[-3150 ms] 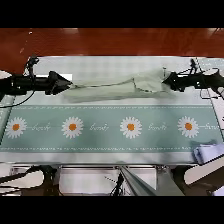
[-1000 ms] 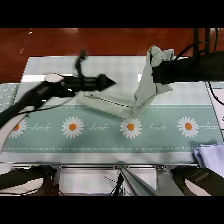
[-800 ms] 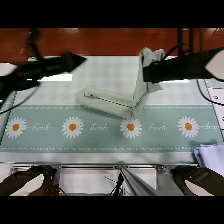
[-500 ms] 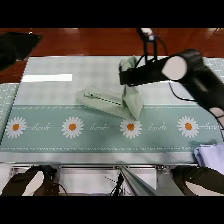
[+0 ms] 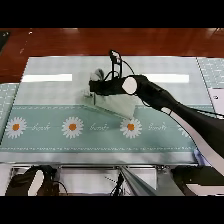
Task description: Fold the shirts.
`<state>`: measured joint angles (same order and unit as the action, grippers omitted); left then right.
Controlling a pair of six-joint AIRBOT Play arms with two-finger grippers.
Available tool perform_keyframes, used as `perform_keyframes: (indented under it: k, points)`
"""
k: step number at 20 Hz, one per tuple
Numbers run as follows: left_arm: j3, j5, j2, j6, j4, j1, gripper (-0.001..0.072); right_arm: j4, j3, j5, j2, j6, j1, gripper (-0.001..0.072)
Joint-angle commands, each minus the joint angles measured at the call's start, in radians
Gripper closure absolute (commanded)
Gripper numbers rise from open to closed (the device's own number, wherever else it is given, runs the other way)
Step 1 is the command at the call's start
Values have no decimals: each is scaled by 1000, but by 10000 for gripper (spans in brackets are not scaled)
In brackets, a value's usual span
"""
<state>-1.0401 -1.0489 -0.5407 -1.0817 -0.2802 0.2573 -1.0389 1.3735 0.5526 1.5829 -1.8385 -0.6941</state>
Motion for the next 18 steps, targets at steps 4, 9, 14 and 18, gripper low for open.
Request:
perform_keyframes:
  k: [4, 9, 14, 18]
  points:
    - [57, -63, 10, -43, -106, 3, 679, 84, 1, -161, -18, 18, 3, 253]
    - [59, -60, 10, -42, -114, 5, 679, -154, 1, 130, -163, 19, 187, 253]
    - [59, -61, 10, -42, -256, 6, 679, -770, -29, 855, -272, 146, 401, 293]
    - [59, -64, 10, -42, -360, 6, 678, -289, -251, 712, -279, 221, 603, 122]
